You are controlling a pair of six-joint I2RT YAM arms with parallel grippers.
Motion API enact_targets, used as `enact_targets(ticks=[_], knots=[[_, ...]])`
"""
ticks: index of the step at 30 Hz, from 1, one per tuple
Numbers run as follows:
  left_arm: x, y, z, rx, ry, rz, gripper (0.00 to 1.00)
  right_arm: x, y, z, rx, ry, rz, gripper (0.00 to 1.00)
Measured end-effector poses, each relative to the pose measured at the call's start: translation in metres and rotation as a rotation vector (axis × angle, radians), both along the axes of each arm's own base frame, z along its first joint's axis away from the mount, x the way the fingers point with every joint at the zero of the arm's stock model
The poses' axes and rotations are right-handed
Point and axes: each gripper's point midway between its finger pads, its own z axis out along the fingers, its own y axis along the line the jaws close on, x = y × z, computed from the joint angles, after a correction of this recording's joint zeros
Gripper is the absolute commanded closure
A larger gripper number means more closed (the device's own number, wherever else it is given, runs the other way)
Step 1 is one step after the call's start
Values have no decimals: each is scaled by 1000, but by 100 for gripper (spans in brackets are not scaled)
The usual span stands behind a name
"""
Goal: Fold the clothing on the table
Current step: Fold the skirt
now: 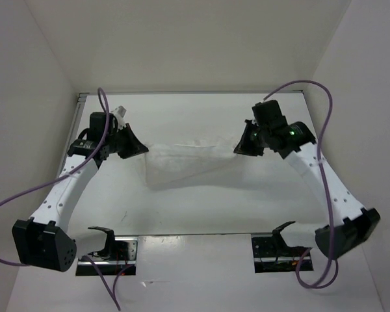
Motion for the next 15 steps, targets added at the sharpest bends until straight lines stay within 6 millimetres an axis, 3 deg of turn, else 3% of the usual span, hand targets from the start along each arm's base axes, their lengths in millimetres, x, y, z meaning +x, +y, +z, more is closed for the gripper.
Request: enact_targets(ticks=[3,6,15], knots=[[-14,-2,15,-19,-27,-15,100,-30,0,23,79,-51,27,100],[-27,-1,24,-30,-42,-19,100,-43,1,29,118,-54,44,100],[-42,16,11,32,16,47,100,-36,19,-8,83,90,79,100]])
